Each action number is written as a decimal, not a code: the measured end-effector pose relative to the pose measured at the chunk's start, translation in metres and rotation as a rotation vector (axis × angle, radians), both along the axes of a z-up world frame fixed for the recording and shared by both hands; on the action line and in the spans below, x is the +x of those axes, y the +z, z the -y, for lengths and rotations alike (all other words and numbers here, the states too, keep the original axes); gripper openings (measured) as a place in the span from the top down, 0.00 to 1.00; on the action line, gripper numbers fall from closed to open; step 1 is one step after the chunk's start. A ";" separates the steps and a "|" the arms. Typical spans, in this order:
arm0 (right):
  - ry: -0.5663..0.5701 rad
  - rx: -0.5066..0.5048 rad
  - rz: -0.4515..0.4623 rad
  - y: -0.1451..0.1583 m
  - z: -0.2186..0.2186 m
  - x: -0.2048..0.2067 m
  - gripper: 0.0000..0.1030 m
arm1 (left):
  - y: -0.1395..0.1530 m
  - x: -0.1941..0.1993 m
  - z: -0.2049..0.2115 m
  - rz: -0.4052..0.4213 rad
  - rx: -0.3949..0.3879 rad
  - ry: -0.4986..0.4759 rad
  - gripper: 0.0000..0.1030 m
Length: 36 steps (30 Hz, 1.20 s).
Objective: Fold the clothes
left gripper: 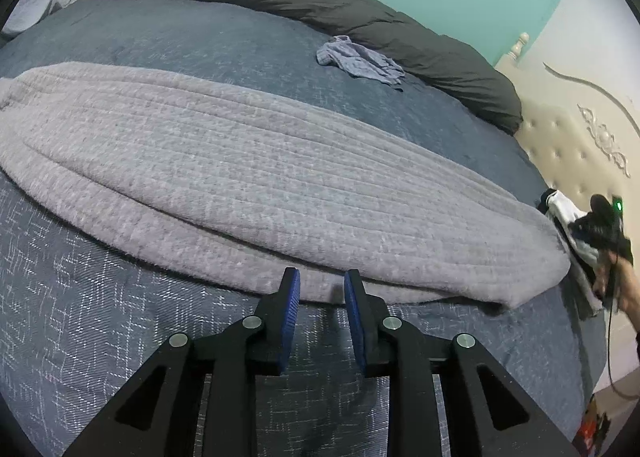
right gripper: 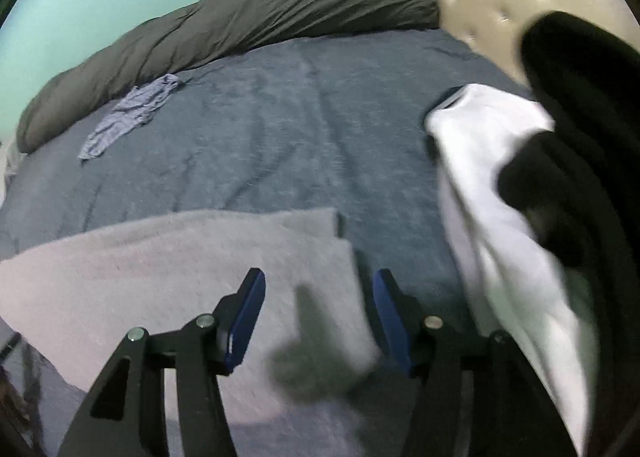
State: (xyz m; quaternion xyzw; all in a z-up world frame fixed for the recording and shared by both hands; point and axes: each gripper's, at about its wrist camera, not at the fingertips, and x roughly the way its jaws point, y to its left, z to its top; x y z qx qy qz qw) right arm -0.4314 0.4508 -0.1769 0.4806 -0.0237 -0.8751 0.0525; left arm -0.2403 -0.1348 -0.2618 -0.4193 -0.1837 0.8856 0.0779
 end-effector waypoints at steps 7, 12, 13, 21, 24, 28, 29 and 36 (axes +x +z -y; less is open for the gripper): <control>-0.060 -0.049 0.072 -0.032 -0.004 -0.032 0.44 | -0.002 -0.002 -0.003 0.008 0.005 -0.008 0.76; -0.042 -0.095 0.068 -0.044 -0.002 -0.036 0.84 | -0.004 -0.004 -0.005 0.013 0.008 -0.014 0.76; -0.026 -0.102 0.064 -0.044 0.000 -0.035 0.87 | -0.004 -0.005 -0.006 0.014 0.008 -0.016 0.76; 0.004 -0.071 -0.152 0.001 0.004 -0.021 0.92 | -0.002 -0.004 -0.006 0.007 0.006 -0.014 0.76; 0.003 -0.058 -0.182 0.012 0.007 -0.028 0.92 | -0.002 -0.004 -0.008 0.005 0.003 -0.014 0.76; -0.017 -0.031 -0.167 0.007 0.013 -0.049 0.93 | -0.003 -0.003 -0.009 0.006 -0.001 -0.017 0.76; -0.029 -0.026 -0.161 0.004 0.013 -0.055 0.93 | -0.003 -0.003 -0.009 0.006 0.000 -0.015 0.76; -0.107 0.013 -0.049 -0.040 0.007 -0.078 0.94 | -0.007 -0.004 -0.006 0.009 0.004 -0.009 0.76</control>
